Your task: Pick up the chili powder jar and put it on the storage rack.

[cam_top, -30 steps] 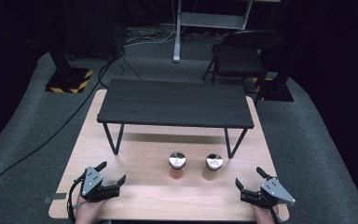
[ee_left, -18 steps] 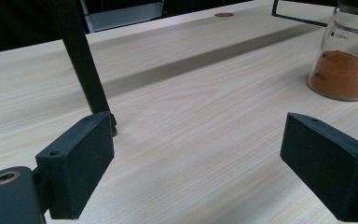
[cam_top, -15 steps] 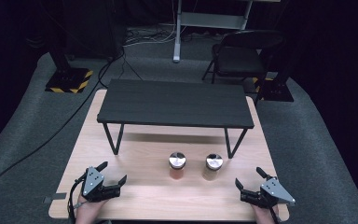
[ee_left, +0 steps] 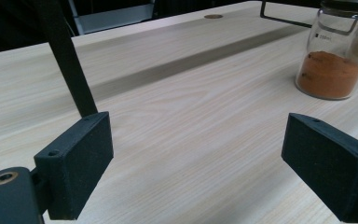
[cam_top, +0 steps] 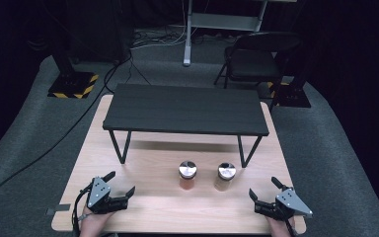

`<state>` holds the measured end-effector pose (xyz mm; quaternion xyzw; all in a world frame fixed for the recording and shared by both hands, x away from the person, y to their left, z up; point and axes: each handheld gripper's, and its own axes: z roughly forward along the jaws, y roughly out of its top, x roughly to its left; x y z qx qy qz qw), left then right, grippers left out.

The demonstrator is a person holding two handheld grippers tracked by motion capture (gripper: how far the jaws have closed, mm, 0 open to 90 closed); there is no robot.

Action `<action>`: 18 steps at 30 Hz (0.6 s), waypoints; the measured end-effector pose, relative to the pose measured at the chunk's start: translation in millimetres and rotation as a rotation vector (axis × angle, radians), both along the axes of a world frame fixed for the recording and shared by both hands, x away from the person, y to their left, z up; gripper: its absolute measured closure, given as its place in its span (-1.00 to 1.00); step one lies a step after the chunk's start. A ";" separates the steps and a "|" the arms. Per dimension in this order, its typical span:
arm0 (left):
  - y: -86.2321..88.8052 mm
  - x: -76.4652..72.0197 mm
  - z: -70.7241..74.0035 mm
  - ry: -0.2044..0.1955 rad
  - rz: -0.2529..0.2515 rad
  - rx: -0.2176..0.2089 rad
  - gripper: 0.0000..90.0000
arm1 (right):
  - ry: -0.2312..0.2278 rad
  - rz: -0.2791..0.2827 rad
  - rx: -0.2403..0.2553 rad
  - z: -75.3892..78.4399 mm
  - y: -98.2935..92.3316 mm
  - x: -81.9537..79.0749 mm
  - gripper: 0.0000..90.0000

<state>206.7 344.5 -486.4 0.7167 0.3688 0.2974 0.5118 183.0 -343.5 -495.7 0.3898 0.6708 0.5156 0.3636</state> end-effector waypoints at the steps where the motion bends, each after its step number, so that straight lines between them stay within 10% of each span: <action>1: 0.8 0.7 -0.3 0.003 -0.007 -0.009 -0.81 | 0.000 0.000 0.000 0.1 0.0 0.0 -0.93; 18: -17.9 13.2 3.3 0.030 -0.123 -0.004 -0.82 | -0.002 0.001 -0.006 0.1 0.6 -0.2 -0.93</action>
